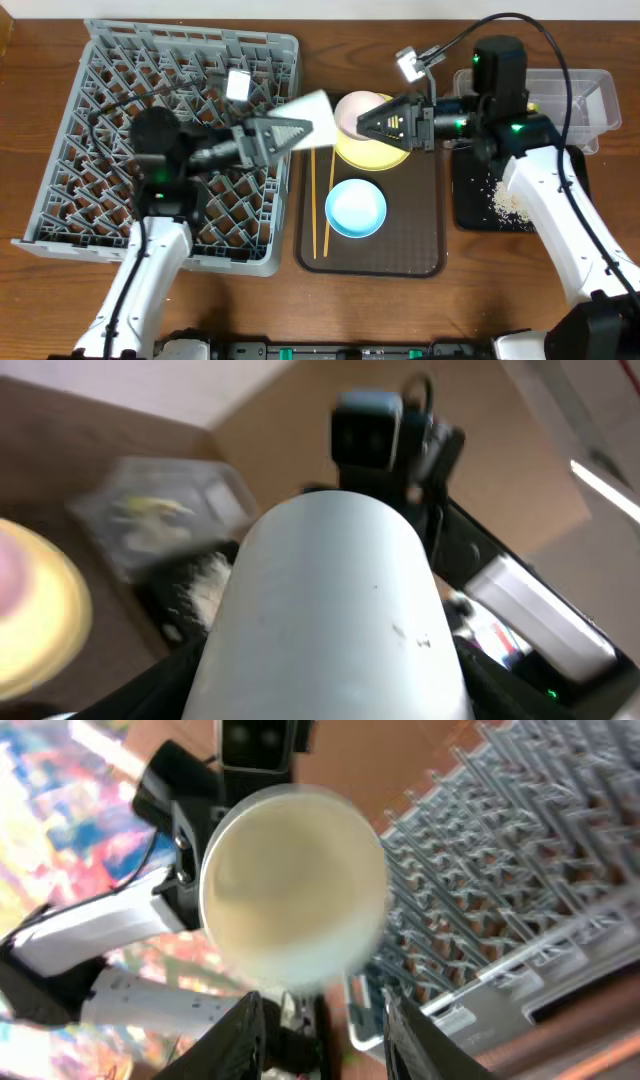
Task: Sort waste into correct bins and load items into the dishwasher
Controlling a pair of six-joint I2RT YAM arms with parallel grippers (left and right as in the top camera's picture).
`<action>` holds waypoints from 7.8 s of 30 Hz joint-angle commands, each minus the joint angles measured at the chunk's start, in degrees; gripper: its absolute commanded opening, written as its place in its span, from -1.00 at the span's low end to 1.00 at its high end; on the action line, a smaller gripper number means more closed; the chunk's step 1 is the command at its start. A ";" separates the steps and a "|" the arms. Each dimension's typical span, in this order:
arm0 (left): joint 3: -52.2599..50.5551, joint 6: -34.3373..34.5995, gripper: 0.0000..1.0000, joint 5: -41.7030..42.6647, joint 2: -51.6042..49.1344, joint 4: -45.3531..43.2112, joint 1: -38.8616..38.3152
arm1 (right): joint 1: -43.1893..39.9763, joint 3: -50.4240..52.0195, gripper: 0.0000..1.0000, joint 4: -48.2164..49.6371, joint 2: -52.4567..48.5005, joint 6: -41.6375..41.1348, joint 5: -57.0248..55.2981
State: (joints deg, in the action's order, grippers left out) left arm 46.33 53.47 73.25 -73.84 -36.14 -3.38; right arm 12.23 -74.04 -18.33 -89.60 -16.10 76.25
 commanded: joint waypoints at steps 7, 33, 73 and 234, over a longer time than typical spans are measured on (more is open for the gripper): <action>0.52 -20.31 -0.88 -7.78 0.11 20.13 12.59 | -2.21 -0.04 -0.24 -17.29 0.20 11.28 -24.61; 17.66 -35.87 -0.88 -67.60 4.15 88.74 20.22 | -2.05 -1.09 -0.18 -38.32 5.40 15.98 -61.29; 18.56 -36.33 0.75 -67.95 -7.50 91.21 12.28 | -1.55 -1.07 0.00 -39.36 8.17 15.98 -61.42; 28.55 -44.46 -0.88 -43.65 -2.47 67.67 -0.85 | -11.30 -1.07 0.45 -46.86 13.20 7.98 -73.85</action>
State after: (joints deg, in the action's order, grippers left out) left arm 72.90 10.15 28.47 -75.37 32.77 -4.54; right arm 1.37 -74.24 -65.14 -76.75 -7.44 2.94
